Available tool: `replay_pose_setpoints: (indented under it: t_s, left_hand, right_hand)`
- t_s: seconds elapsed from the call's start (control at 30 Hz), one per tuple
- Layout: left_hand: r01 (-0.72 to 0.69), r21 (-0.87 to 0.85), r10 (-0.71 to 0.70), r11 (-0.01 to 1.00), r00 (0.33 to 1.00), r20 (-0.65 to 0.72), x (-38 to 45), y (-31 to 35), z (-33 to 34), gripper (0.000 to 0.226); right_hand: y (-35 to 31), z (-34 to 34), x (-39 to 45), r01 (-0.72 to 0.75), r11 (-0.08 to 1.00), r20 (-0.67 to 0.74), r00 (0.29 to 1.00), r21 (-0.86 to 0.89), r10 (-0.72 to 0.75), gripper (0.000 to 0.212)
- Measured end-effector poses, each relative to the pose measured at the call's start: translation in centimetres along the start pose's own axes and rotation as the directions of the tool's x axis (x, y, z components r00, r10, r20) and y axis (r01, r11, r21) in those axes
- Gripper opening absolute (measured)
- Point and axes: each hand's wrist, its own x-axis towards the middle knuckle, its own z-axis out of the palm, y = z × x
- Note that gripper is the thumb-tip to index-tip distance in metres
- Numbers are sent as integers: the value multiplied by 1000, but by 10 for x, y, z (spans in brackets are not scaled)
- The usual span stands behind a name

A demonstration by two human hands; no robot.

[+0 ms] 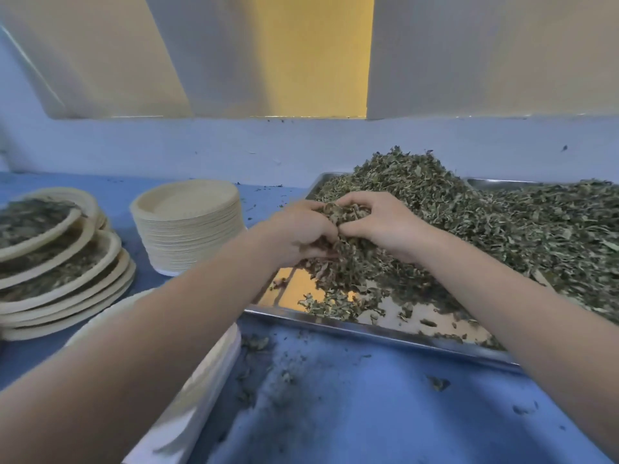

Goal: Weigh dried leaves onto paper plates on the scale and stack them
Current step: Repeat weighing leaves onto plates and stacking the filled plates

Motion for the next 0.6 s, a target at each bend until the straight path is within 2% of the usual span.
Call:
replay_pose_setpoints:
  t_s: [0.1,0.23,0.37,0.47,0.53,0.6]
  left_hand:
    - [-30,-31,30,999,1000,7,-23,6,-27,31]
    - [-77,74,82,994,995,-63,-62,3,-78,31]
    - [-39,168,63,985,988,-140,-101,-17,-129,32]
    - [43,233,-21,971,995,-94,-125,-37,-154,36]
    - [102,377,-75,921,993,-87,-135,-47,-168,44]
    - [141,446,-105,884,989,-105,-141,-50,-180,61]
  right_hand:
    - [-26,19,-1,36,999,21,999,6,-37,31]
    - [-66,66,-1,83,996,105,991,43,-87,26]
    - [-95,123,-7,179,982,213,959,58,-187,25]
    - [-97,153,-14,240,970,321,923,-43,-214,20]
    - [-97,159,-19,260,954,454,875,-152,-166,34]
    - [-102,157,-23,275,935,566,818,-224,-105,41]
